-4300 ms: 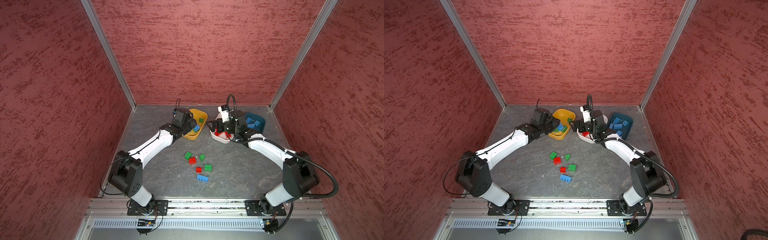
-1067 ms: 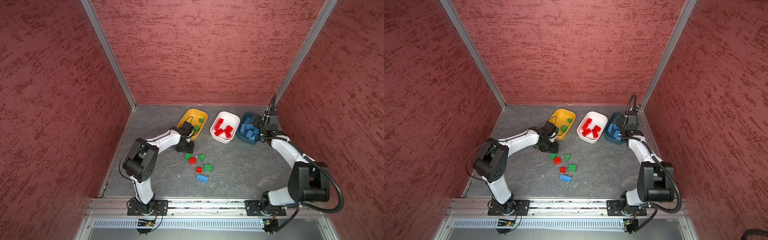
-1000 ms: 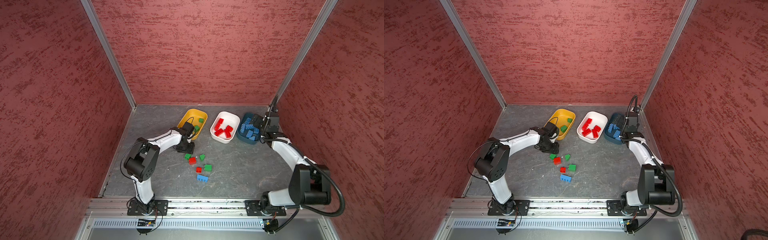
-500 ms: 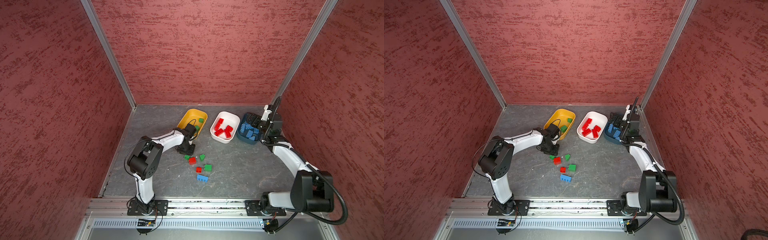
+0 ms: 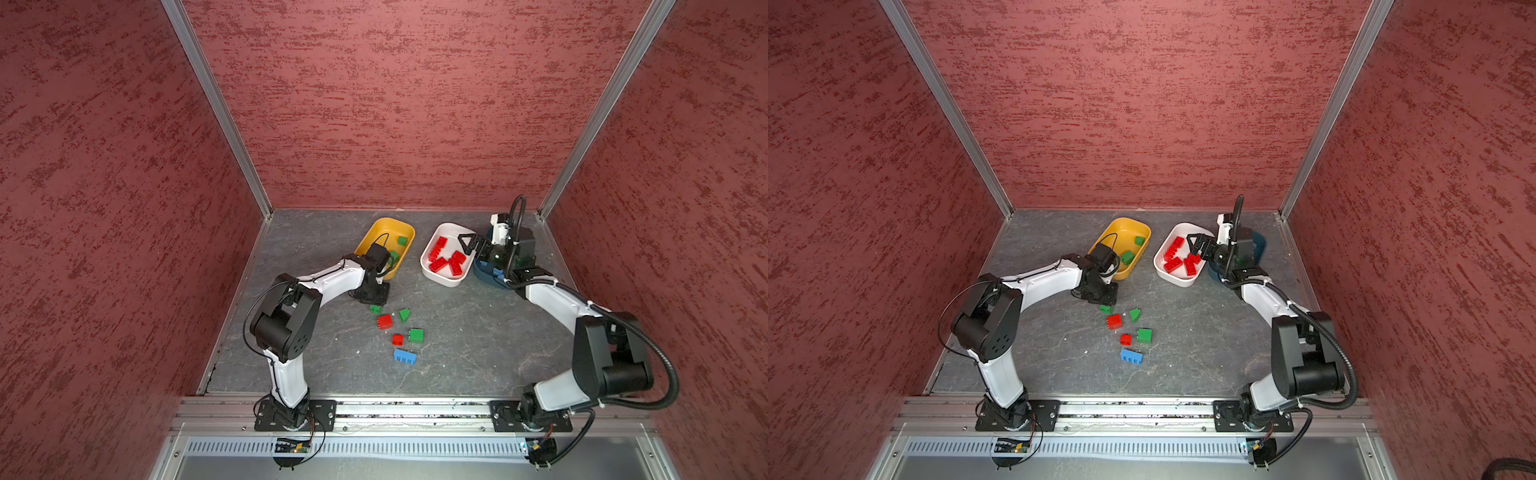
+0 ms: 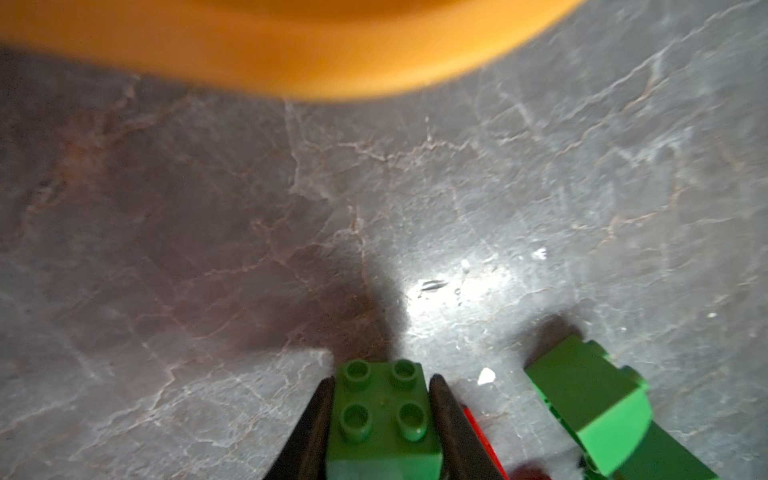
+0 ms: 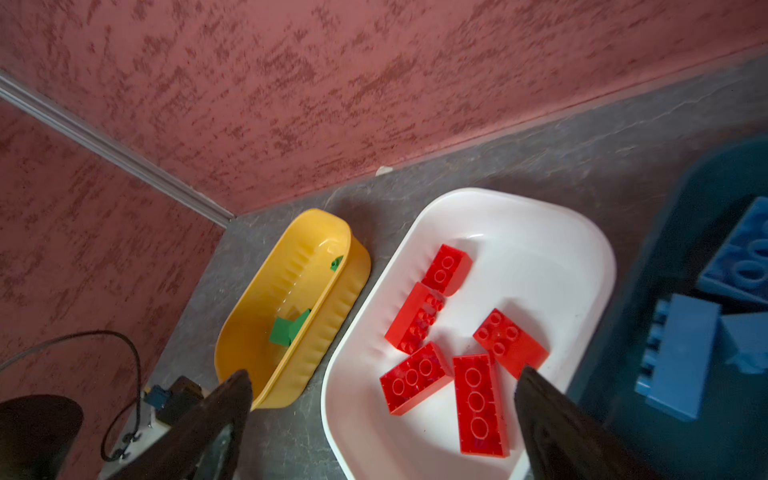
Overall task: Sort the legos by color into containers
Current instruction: 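Lift the green brick over the yellow bin while the right moves to the pile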
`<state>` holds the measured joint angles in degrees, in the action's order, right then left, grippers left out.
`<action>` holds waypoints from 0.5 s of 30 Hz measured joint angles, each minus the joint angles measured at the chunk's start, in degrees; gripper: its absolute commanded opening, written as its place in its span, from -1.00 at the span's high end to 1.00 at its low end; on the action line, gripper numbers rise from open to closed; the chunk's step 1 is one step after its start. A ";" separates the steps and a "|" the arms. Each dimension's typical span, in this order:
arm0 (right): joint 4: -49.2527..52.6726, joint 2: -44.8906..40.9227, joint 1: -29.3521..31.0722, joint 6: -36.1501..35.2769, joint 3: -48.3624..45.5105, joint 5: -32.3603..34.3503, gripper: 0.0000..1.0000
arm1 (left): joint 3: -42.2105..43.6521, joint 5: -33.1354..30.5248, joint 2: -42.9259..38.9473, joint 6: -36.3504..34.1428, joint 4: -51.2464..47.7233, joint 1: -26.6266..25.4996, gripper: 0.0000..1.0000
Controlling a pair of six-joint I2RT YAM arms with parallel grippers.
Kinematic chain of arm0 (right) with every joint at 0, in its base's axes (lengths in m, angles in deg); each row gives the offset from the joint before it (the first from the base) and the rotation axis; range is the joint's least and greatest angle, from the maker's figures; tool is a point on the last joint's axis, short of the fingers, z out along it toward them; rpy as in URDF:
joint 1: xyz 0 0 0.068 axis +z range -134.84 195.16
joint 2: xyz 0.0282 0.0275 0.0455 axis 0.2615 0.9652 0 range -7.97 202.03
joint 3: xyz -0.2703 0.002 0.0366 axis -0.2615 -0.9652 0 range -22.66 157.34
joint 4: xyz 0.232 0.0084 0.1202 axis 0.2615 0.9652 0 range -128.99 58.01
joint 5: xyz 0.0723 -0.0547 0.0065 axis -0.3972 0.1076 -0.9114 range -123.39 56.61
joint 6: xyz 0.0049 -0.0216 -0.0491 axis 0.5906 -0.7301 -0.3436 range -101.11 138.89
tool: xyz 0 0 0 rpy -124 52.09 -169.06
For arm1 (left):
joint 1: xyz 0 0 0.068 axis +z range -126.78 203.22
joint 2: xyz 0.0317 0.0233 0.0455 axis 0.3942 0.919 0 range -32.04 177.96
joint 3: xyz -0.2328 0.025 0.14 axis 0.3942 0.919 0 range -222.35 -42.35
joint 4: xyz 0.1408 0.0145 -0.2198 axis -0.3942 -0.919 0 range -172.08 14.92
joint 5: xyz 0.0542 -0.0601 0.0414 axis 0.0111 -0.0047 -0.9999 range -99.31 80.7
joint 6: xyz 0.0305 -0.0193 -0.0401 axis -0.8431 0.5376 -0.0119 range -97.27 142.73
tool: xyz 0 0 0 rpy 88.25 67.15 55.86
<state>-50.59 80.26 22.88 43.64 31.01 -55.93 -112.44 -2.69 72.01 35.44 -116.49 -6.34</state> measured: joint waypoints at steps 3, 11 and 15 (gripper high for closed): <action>1.88 1.97 3.10 -1.20 2.40 -0.35 -0.98 | 0.00 2.89 -2.23 0.17 2.51 1.07 0.58; 3.08 6.73 12.59 -2.51 6.08 -0.72 -0.98 | -2.80 7.04 -4.72 2.12 11.17 4.96 0.54; 3.98 8.15 15.08 -2.49 6.08 -0.85 -0.98 | -10.34 2.84 -2.36 3.26 13.09 5.84 0.54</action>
<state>-46.61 88.41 37.96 41.15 37.09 -56.79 -122.78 0.15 69.65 38.70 -103.39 -0.51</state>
